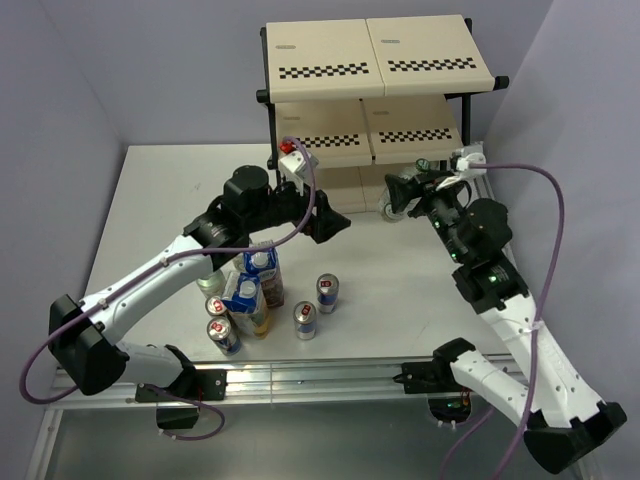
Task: Place and organize the beverage onto the shelf
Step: Place the drink on the shelf.
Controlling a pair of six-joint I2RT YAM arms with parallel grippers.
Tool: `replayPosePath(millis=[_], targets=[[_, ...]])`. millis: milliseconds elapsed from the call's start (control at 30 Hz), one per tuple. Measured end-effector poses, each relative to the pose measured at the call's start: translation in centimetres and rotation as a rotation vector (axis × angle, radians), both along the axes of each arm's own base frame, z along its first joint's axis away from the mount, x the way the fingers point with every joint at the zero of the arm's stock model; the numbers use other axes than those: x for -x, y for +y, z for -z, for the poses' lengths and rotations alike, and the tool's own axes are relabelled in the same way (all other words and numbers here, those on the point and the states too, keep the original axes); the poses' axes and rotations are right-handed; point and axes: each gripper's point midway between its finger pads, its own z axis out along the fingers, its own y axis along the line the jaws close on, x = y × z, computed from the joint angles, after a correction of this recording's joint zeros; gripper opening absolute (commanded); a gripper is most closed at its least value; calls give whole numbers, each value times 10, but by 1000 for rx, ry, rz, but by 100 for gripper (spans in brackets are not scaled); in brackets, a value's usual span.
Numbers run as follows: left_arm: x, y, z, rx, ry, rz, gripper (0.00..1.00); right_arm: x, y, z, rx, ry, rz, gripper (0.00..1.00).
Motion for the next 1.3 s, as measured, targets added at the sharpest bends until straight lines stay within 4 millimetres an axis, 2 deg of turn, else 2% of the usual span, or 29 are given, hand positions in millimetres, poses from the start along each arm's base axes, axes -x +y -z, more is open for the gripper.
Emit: replayPosePath(millis=[67, 200, 300, 400, 500, 667, 800, 867, 1067, 1300], targets=[[-10, 11, 2, -33, 7, -82, 99, -18, -9, 25, 33, 7, 78, 0], [-23, 41, -15, -64, -14, -261, 100, -51, -22, 90, 117, 69, 179, 0], [-21, 72, -37, -64, -38, -379, 99, -74, -34, 134, 149, 128, 219, 0], [-10, 99, -63, -37, -70, -450, 99, -92, -52, 160, 161, 131, 277, 0], [6, 125, -83, -9, -105, -493, 99, -107, -62, 172, 161, 86, 305, 0], [35, 163, -104, 43, -177, -534, 99, -128, -57, 180, 170, 17, 290, 0], [50, 191, -90, 41, -215, -581, 100, -140, -54, 187, 170, -15, 281, 0], [52, 198, -78, 26, -224, -599, 100, -146, -53, 194, 171, -13, 278, 0], [47, 202, -44, -45, -217, -619, 99, -161, -58, 212, 172, 5, 291, 0], [50, 205, -45, -37, -244, -621, 100, -173, -63, 236, 160, 50, 305, 0]])
